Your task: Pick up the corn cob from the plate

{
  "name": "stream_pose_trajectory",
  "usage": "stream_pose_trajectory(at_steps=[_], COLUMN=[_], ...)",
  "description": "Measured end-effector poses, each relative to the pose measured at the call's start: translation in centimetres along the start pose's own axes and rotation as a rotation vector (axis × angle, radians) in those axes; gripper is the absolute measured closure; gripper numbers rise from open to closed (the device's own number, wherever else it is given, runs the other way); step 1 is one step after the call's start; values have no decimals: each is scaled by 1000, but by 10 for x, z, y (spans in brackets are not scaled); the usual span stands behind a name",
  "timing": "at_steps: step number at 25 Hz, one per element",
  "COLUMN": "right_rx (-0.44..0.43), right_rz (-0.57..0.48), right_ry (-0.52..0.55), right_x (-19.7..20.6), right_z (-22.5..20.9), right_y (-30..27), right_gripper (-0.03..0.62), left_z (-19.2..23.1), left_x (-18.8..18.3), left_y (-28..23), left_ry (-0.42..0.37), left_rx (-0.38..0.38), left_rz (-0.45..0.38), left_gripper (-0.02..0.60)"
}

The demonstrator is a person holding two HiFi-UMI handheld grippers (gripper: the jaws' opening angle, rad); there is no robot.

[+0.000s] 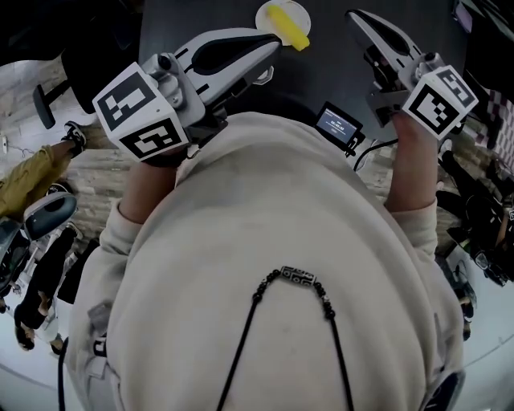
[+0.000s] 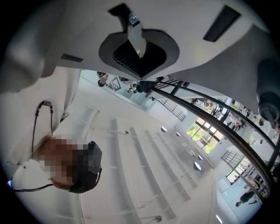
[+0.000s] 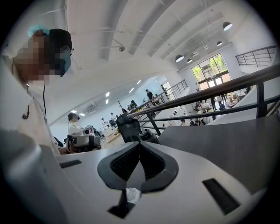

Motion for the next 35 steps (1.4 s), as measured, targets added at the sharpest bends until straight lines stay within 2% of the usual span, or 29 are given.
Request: stream_pose_trajectory(at_steps=[5,7,21,35], right_rx=[-11,-15,-13,32], right_rz=[17,26,35,216], right_ry=[10,16,-13,-21], right_x=[2,3,0,38], right_z=[-10,-11,-26,-76], right_y=[-7,-8,-15,-59], right_gripper=[577,577,577,574], left_z=[0,-3,-3,1], left_x=[3,8,5,9], left_y=[-8,-9,2,26], left_ry=[79,95,92,117], left_rx=[-14,-21,-61,-164], left_rz=[-66,-61,-82,-123], left_gripper=[581,581,581,581])
Point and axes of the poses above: the fingertips, and each gripper's own axes: y backward along the fingers, z to its left, x out of its underside, the point moved 5 cm from there along y, backward along the fingers, and after that the axes turned 9 degrees about -y, right-handed, at the moved point
